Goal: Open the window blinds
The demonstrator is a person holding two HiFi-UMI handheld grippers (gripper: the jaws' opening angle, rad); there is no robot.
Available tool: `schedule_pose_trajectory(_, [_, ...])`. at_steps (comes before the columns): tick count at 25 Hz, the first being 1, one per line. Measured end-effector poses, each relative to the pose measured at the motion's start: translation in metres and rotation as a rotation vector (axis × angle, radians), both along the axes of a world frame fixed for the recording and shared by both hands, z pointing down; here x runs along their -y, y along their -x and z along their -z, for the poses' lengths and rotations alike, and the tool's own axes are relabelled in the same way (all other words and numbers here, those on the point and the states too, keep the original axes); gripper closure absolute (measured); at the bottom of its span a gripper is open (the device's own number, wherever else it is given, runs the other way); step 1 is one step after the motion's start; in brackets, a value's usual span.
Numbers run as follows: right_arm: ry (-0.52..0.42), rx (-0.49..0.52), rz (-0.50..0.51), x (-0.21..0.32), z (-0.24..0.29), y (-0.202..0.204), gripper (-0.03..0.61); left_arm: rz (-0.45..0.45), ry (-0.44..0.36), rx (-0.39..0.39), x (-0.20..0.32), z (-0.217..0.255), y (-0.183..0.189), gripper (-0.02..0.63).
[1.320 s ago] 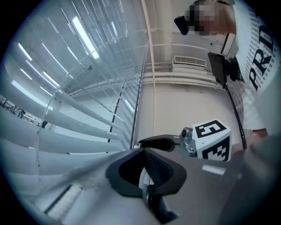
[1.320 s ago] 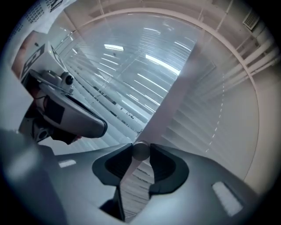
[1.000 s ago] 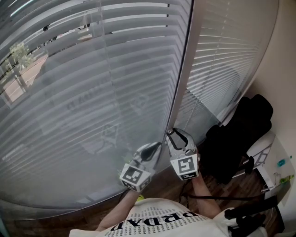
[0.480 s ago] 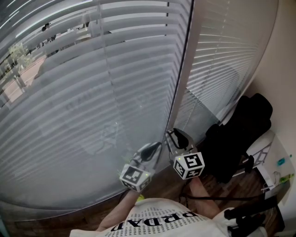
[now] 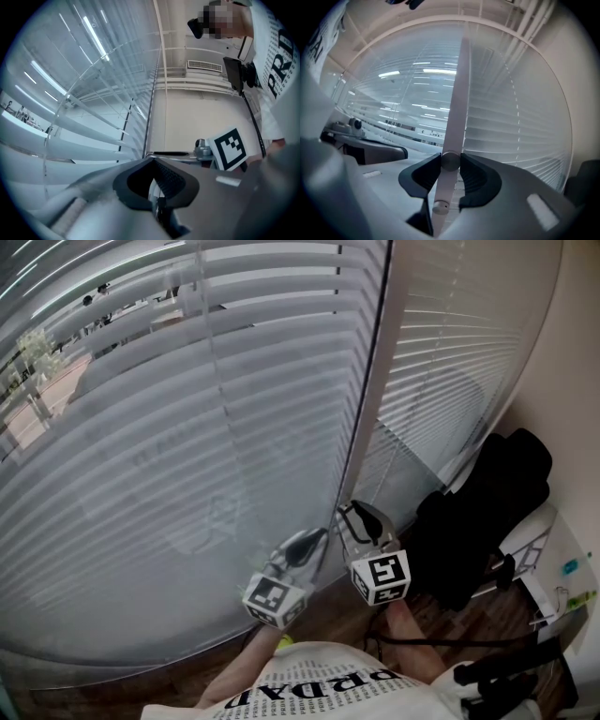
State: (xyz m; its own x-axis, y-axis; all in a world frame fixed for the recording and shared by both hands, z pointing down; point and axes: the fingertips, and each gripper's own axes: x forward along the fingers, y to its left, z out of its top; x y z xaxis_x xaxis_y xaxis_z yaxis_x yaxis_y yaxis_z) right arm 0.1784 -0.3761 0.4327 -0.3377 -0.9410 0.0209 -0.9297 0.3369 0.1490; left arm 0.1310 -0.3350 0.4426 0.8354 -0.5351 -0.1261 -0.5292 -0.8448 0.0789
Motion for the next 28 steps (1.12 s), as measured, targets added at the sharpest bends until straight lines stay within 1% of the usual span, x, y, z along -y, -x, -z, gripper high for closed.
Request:
schedule_pose_trajectory(4, [-0.063,-0.204,0.007,-0.005,0.012,0.006,0.433,0.002,-0.009,0.003,0.001,0.002,0.001,0.62])
schedule_pose_trajectory(7, [-0.09,-0.361,0.016,-0.007,0.013,0.011,0.423,0.001,-0.007,0.002,0.0,0.002,0.001,0.62])
schedule_pose_trajectory(9, [-0.098,-0.417,0.023,-0.006,0.011,0.013,0.423,0.0,-0.007,0.002,-0.001,0.002,0.0,0.62])
schedule_pose_trajectory(11, [-0.082,-0.444,0.019,-0.004,0.005,0.012,0.423,0.0,-0.008,0.003,-0.002,0.002,0.0,0.62])
schedule_pose_trajectory(15, [-0.071,-0.451,0.014,-0.001,0.001,0.01,0.424,0.001,-0.007,0.004,-0.002,0.001,0.001,0.62])
schedule_pose_trajectory(17, [-0.067,-0.454,0.019,0.0,-0.001,0.01,0.436,0.0,-0.008,0.008,-0.002,0.001,0.001,0.62])
schedule_pose_trajectory(21, [-0.07,-0.427,0.019,0.0,-0.001,0.011,0.445,-0.003,-0.004,0.009,-0.002,0.0,0.002,0.62])
schedule_pose_trajectory(24, [-0.063,-0.37,0.01,0.0,-0.001,0.009,0.445,-0.003,-0.005,0.009,-0.003,0.001,0.002,0.62])
schedule_pose_trajectory(28, [-0.032,-0.257,0.005,0.0,0.001,0.007,0.445,-0.004,-0.003,0.012,-0.004,0.0,0.002,0.62])
